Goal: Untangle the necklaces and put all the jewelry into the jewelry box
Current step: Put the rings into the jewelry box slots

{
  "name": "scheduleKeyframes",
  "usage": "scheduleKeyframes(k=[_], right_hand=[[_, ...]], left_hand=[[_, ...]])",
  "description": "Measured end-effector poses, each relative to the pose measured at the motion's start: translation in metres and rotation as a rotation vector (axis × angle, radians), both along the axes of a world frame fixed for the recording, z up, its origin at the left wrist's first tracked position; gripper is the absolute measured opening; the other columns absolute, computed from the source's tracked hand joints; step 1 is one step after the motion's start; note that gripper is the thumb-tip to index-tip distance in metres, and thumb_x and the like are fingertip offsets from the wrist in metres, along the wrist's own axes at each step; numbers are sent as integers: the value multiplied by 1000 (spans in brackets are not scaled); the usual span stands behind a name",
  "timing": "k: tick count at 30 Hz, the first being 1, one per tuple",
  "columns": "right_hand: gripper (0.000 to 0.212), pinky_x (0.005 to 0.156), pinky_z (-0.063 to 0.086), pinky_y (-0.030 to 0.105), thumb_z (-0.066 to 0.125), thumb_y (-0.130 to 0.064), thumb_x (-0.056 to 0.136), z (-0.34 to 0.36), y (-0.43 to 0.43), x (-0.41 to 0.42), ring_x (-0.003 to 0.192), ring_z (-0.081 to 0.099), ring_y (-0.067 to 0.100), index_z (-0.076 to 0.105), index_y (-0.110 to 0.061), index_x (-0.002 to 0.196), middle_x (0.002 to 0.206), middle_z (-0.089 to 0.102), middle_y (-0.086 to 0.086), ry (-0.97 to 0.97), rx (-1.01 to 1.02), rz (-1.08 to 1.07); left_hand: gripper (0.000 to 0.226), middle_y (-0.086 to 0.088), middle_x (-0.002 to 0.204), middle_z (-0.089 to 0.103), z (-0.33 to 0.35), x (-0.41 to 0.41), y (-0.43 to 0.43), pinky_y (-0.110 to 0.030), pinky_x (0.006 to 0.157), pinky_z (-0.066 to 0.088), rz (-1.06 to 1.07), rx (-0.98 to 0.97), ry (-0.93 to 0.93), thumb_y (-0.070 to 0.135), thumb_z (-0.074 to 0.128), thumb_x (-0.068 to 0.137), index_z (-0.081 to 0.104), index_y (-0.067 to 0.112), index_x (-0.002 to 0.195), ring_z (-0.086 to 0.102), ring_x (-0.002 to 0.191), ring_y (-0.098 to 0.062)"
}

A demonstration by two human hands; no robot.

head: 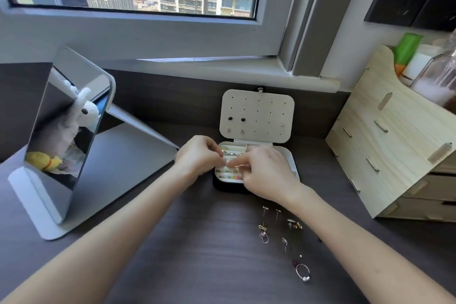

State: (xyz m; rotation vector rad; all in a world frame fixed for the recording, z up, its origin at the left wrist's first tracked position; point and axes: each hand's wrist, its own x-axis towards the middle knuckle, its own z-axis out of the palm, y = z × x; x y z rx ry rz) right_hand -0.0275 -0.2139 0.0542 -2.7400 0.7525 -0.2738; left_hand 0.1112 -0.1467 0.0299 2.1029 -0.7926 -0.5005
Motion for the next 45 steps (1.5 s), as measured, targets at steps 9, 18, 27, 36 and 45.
scheduleKeyframes(k=[9, 18, 27, 36, 45], right_hand=[[37, 66, 33, 9, 52, -11, 86, 16, -4, -31, 79, 48, -3, 71, -36, 106, 94, 64, -13, -137, 173, 7], [6, 64, 32, 7, 68, -27, 83, -7, 16, -125, 75, 49, -7, 74, -29, 83, 73, 58, -20, -105, 133, -105], [7, 64, 32, 13, 69, -27, 82, -12, 19, -146, 72, 49, -3, 73, -32, 79, 74, 60, -20, -153, 171, -140], [3, 75, 41, 24, 69, -32, 82, -19, 31, -148, 84, 49, 7, 67, -30, 81, 74, 57, -14, 13, 103, -62], [8, 72, 35, 16, 60, -29, 88, -15, 30, -150, 85, 48, 2, 60, -31, 81, 85, 61, -13, -3, 167, -39]], left_hand=[[9, 6, 73, 68, 12, -14, 21, -26, 58, 43, 16, -99, -61, 25, 72, 73, 64, 23, 69, 61, 70, -17], [16, 15, 67, 55, 4, -77, 66, -28, 78, 39, -234, 109, -309, 34, 65, 83, 62, 30, 68, 55, 80, -12], [7, 11, 74, 52, -15, -119, 64, -31, 81, 39, -211, -60, -350, 35, 69, 81, 66, 30, 76, 54, 81, -13], [8, 14, 69, 49, -31, -131, 65, -32, 78, 36, -301, -121, -448, 26, 72, 78, 66, 29, 74, 54, 81, -15], [5, 12, 76, 55, -33, -130, 68, -40, 74, 43, -320, -251, -470, 29, 70, 72, 70, 26, 76, 57, 77, -19]])
